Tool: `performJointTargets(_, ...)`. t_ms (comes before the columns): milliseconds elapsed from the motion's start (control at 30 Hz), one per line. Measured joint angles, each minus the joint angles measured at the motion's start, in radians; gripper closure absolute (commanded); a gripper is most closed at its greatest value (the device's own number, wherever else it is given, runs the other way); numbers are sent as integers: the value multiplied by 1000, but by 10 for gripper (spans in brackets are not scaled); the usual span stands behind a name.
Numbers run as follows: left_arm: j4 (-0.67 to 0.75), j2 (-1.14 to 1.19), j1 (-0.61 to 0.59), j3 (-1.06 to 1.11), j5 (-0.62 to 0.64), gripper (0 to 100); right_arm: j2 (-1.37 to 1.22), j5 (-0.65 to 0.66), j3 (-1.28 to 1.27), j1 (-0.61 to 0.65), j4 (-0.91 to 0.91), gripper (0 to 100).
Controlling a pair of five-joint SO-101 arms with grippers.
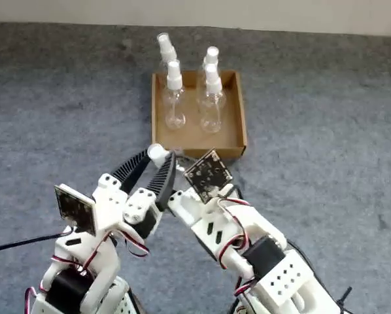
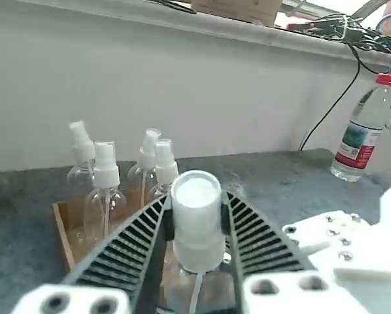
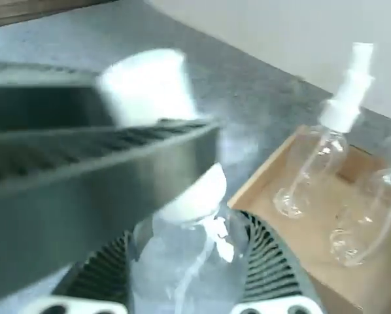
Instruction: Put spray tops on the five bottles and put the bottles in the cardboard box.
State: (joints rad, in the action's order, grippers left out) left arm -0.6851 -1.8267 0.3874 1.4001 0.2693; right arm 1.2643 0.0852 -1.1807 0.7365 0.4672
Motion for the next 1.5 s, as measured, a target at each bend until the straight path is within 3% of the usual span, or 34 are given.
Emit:
performJointTargets(233,2,0,31,-6,-78,855,0,0,0,-15,2,995)
performJointTargets(500,-75,2,32,-55,-75,860,5,-2,-9,-26,-2,995)
performJointTargets(667,-121,5,-54,-97,-81,864,8,-3,-63,-26,-63,995)
performJointTargets(933,-402,6,-135,-287,-95,864,12,-5,-95,-29,-101,995)
performJointTargets(1033,-430,6,-160,-316,-140,864,12,-5,-95,-29,-101,995)
performJointTargets(1133,-362,6,-226,-295,-143,864,12,-5,-95,-29,-101,995)
performJointTargets(1267,-158,6,-284,-201,-107,864,12,8,-100,2,-100,995)
performJointTargets(1367,-34,6,-313,-144,-91,864,12,109,-143,57,-74,995)
performJointTargets(1500,17,6,-324,-135,-87,864,12,172,-153,80,-66,995)
